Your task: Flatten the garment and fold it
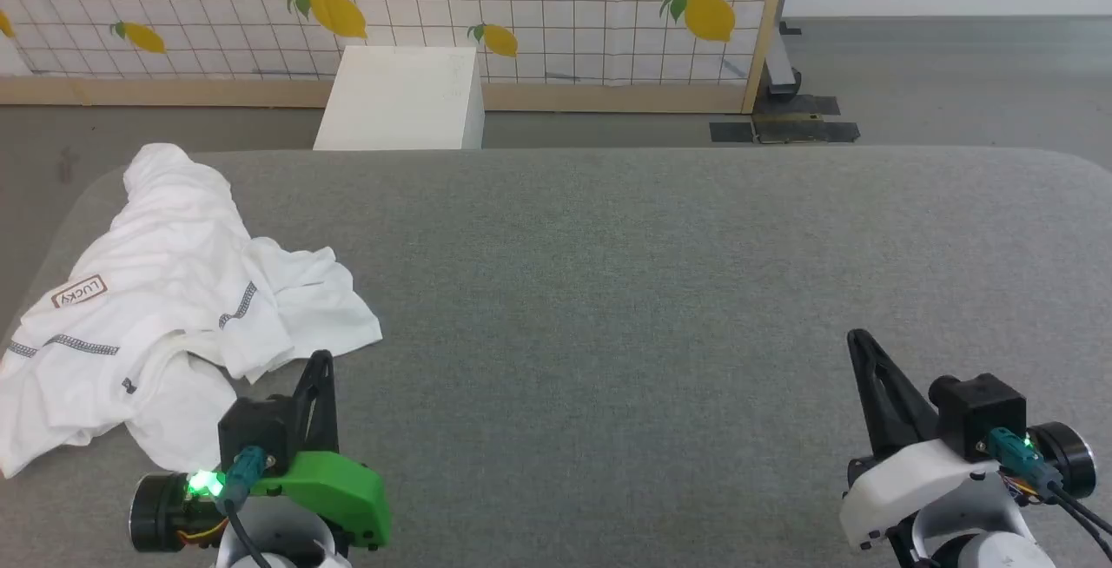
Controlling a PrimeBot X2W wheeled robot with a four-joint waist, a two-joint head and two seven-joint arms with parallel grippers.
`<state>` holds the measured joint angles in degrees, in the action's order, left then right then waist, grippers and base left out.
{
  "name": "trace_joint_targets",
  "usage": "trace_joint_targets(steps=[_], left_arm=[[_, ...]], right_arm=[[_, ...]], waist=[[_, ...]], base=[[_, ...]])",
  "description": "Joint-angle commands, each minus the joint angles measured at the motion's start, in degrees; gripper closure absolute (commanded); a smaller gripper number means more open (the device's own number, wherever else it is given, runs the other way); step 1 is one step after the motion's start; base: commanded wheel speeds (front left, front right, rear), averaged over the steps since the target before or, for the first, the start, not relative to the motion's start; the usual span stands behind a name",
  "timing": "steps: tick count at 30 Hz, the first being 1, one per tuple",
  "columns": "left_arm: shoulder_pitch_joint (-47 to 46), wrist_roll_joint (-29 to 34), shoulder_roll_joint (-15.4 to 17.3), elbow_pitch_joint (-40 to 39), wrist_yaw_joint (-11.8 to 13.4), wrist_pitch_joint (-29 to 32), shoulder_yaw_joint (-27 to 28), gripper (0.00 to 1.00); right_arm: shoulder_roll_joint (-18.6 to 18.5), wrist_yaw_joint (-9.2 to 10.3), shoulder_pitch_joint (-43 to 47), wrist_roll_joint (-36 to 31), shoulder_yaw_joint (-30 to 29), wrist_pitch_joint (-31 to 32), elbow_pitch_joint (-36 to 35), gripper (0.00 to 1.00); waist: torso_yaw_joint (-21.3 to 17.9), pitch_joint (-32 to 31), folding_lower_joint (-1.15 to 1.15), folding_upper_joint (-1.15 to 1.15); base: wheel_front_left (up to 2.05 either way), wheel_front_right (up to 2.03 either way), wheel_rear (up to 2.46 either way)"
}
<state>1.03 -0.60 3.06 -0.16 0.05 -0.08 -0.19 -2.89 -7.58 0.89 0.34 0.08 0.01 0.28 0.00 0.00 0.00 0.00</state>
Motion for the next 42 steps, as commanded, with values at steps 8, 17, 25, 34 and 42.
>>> trace_joint_targets(steps=[8, 17, 25, 34, 42], left_arm=[[-1.0, 0.6, -0.2, 0.2, 0.0, 0.1, 0.2, 1.00], [-1.0, 0.6, -0.2, 0.2, 0.0, 0.1, 0.2, 1.00], [-1.0, 0.6, -0.2, 0.2, 0.0, 0.1, 0.2, 1.00], [-1.0, 0.6, -0.2, 0.2, 0.0, 0.1, 0.2, 1.00], [-1.0, 0.6, -0.2, 0.2, 0.0, 0.1, 0.2, 1.00]], right_arm=[[0.0, 0.09, -0.9, -0.3, -0.1, 0.0, -0.3, 1.00], [0.0, 0.09, -0.9, -0.3, -0.1, 0.0, -0.3, 1.00], [0.0, 0.09, -0.9, -0.3, -0.1, 0.0, -0.3, 1.00], [0.0, 0.09, -0.9, -0.3, -0.1, 0.0, -0.3, 1.00], [0.0, 0.09, -0.9, -0.3, -0.1, 0.0, -0.3, 1.00]], waist=[[0.0, 0.0, 0.00, 0.00], [0.0, 0.0, 0.00, 0.00], [0.0, 0.0, 0.00, 0.00], [0.0, 0.0, 0.00, 0.00], [0.0, 0.0, 0.00, 0.00]], base=[[0.00, 0.00, 0.00], [0.00, 0.00, 0.00], [0.00, 0.00, 0.00], [0.00, 0.00, 0.00], [0.00, 0.00, 0.00]])
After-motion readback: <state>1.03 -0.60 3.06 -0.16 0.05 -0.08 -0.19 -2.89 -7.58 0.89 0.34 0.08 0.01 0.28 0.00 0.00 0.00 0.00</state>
